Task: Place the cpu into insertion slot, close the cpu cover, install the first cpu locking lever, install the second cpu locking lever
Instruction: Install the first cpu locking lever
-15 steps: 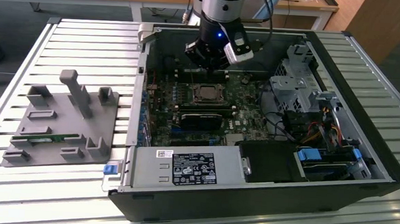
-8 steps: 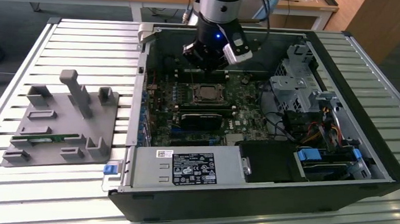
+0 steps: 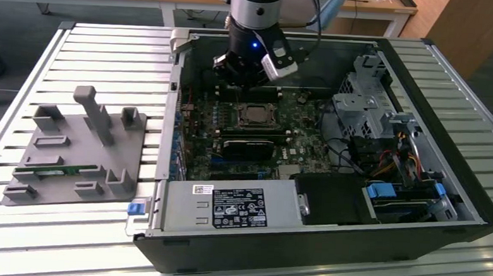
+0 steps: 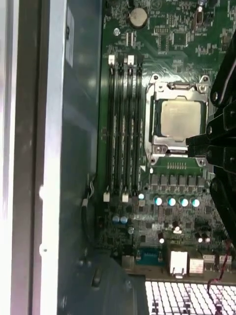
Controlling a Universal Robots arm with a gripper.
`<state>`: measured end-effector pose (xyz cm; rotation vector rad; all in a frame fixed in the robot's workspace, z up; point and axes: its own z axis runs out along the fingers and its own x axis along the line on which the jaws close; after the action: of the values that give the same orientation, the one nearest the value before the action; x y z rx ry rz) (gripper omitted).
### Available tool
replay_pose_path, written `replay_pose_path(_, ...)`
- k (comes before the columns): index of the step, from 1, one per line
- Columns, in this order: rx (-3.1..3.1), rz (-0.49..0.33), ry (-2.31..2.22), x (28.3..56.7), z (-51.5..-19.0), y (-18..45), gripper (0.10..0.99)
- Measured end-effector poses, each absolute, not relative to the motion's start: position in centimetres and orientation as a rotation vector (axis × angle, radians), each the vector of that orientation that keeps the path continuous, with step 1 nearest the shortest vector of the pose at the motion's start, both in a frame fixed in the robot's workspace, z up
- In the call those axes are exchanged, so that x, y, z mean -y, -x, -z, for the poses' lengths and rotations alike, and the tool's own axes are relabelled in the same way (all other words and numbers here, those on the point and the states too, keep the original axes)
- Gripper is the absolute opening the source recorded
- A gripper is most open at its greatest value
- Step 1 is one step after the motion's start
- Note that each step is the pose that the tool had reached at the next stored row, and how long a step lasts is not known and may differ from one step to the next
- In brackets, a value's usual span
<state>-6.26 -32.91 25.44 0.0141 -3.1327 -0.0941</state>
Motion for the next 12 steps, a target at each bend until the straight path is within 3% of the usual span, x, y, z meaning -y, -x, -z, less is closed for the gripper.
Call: replay_pose_path(12, 3.138, 0.094, -0.014, 32.36, -25.24, 7.42, 0.106)
